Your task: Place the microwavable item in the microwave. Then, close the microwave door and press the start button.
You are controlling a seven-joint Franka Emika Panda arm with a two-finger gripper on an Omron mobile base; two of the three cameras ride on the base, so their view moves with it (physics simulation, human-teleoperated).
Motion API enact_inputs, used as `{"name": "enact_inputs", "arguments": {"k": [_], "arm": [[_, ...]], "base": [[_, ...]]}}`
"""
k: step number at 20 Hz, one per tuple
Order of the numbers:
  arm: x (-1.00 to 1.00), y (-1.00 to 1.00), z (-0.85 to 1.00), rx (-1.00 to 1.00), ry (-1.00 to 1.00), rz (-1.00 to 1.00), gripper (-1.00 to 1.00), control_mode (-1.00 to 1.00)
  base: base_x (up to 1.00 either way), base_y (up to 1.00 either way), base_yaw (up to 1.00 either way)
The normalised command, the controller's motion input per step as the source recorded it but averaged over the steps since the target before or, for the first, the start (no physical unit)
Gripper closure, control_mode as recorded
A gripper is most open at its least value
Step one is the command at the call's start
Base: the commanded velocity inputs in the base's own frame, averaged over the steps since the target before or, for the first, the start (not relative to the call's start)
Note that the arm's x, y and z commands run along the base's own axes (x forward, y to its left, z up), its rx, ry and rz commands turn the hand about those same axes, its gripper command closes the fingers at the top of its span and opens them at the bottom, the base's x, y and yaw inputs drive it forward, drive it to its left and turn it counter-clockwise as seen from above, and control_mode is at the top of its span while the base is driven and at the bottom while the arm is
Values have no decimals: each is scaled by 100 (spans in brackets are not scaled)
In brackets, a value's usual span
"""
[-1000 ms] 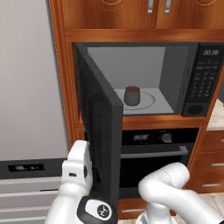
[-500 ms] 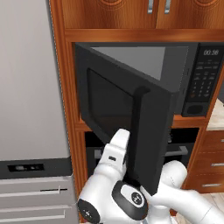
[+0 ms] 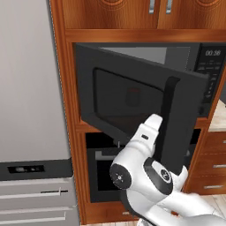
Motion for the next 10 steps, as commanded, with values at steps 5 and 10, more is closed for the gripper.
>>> {"name": "enact_inputs", "arguments": {"k": [5, 10], "arm": [[52, -51, 32, 7, 0, 0, -100, -100], [65, -31, 21, 5, 0, 0, -100, -100]], "base": [[0, 0, 0], [0, 0, 0]]}}
